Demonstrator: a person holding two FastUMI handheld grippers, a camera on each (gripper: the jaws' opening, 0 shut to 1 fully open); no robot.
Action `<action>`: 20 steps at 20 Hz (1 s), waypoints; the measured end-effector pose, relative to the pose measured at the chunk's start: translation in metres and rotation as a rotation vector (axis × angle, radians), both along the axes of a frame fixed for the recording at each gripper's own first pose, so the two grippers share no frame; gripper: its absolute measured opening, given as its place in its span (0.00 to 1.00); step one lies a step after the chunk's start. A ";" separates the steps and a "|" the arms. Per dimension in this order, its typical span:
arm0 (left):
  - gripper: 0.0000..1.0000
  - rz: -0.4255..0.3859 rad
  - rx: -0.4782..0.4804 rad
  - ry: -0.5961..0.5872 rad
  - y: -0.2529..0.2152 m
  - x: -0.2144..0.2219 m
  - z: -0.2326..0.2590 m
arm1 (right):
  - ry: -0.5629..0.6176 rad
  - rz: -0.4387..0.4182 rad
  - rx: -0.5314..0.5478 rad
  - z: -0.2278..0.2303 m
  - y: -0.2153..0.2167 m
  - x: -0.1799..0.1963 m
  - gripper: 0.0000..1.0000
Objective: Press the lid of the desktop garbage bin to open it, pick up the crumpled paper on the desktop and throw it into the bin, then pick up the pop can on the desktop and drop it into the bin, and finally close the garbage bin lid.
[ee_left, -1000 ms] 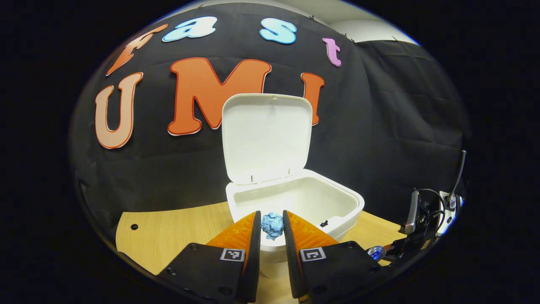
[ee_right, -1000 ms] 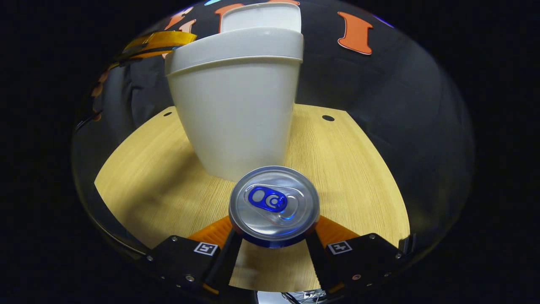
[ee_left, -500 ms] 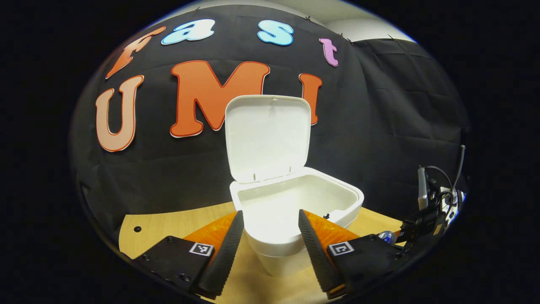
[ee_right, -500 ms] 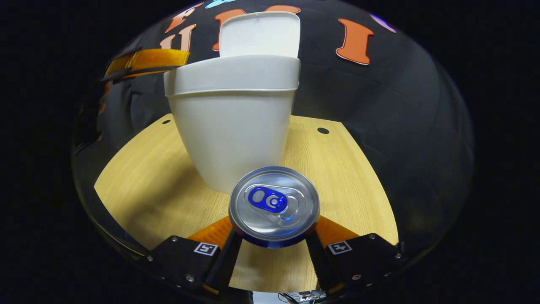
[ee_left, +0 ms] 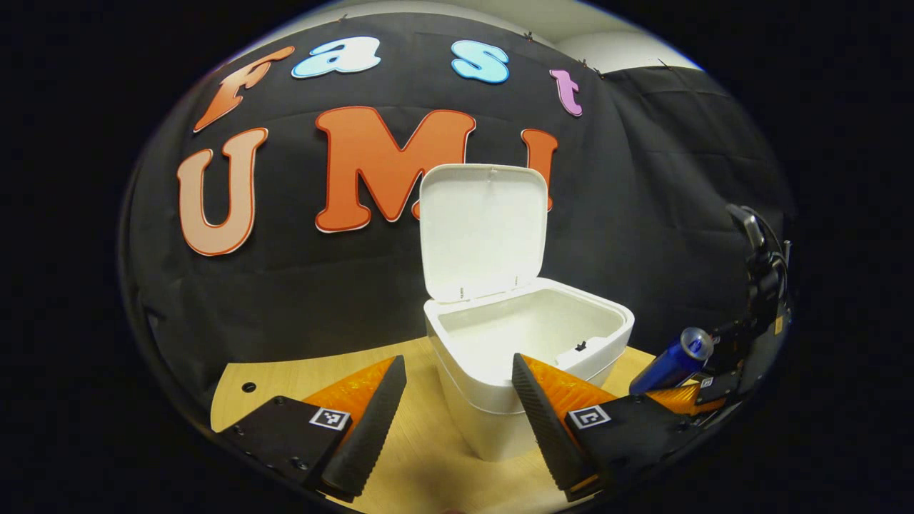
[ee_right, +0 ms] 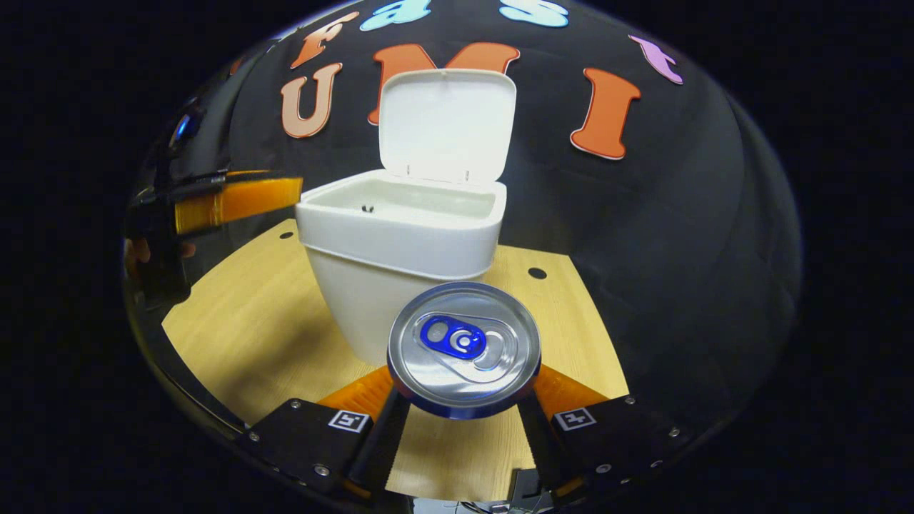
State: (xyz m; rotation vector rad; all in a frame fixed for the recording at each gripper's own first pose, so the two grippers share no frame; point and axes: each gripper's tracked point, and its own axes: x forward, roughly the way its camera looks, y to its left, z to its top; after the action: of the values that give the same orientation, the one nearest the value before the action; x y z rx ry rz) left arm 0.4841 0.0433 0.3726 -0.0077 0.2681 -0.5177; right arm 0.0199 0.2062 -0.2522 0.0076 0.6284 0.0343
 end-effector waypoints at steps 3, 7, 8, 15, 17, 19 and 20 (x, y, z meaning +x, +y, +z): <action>0.93 0.008 0.000 -0.004 0.007 0.000 -0.002 | -0.024 -0.002 -0.006 0.020 -0.002 0.006 0.79; 0.93 0.026 0.013 0.000 0.020 0.002 -0.008 | -0.046 0.001 -0.029 0.047 -0.006 0.012 0.79; 0.95 0.034 0.019 -0.002 0.025 0.003 -0.010 | -0.054 -0.001 -0.029 0.054 -0.008 0.013 0.79; 0.96 0.104 0.042 0.014 0.062 0.008 -0.022 | -0.122 -0.002 -0.035 0.102 -0.016 0.032 0.79; 0.96 0.126 0.048 0.021 0.073 0.007 -0.025 | -0.140 0.013 -0.057 0.111 -0.016 0.041 0.79; 0.96 0.148 0.052 0.030 0.083 0.006 -0.029 | -0.162 0.025 -0.056 0.123 -0.015 0.049 0.79; 0.96 0.161 0.055 0.034 0.088 0.006 -0.030 | -0.177 0.028 -0.052 0.127 -0.014 0.055 0.79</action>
State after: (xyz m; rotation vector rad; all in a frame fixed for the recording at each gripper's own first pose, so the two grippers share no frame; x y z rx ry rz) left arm 0.4900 0.1309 0.3425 0.0158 0.3119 -0.3507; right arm 0.0749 0.1924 -0.1254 -0.0537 0.4524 0.0451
